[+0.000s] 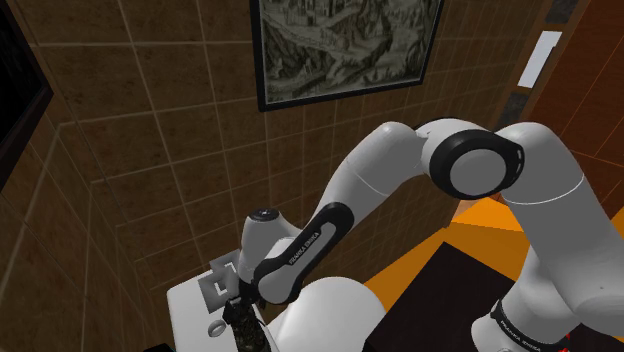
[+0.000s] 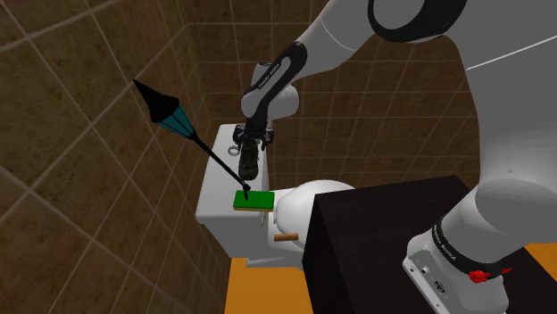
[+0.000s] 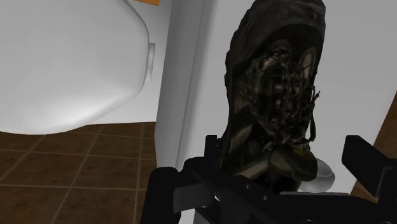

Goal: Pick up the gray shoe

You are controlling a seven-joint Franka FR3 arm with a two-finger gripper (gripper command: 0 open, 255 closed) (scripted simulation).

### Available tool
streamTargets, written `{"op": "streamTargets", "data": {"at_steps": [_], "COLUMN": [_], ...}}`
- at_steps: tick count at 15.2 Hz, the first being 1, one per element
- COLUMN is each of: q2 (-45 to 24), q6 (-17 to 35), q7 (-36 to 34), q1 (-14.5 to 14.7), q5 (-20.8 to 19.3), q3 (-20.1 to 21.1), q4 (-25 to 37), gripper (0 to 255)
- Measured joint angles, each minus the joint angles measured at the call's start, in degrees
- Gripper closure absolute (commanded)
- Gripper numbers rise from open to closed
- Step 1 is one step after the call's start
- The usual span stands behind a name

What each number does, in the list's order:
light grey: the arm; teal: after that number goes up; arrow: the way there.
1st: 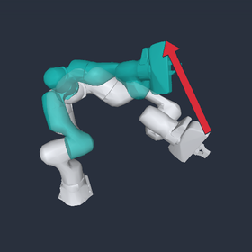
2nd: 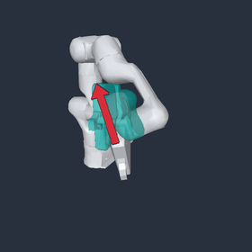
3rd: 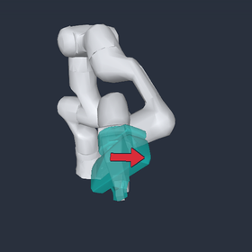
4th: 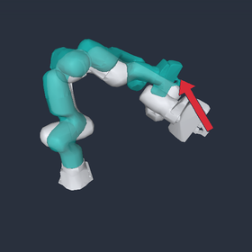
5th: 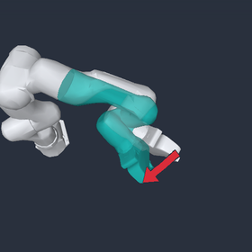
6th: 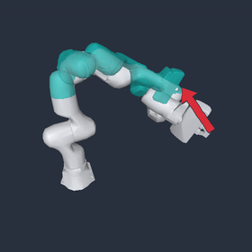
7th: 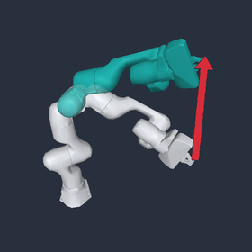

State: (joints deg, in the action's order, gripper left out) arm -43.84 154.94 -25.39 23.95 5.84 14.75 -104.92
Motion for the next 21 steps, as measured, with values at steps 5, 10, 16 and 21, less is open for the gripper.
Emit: {"op": "streamTargets", "data": {"at_steps": [5, 10, 16, 21], "q2": [-0.1, -0.1, 3.0, 6.1], "q6": [0.2, 0.2, -1.9, -4.3], "q7": [0.0, 0.0, -0.2, -0.7], "q1": [0.0, 0.0, -0.5, -0.8], "q5": [0.0, 0.0, 0.3, 0.5], "q3": [0.0, 0.0, 0.4, 0.7], "q4": [0.0, 0.0, -1.2, -1.8], "gripper": [255, 255, 255, 255]}}
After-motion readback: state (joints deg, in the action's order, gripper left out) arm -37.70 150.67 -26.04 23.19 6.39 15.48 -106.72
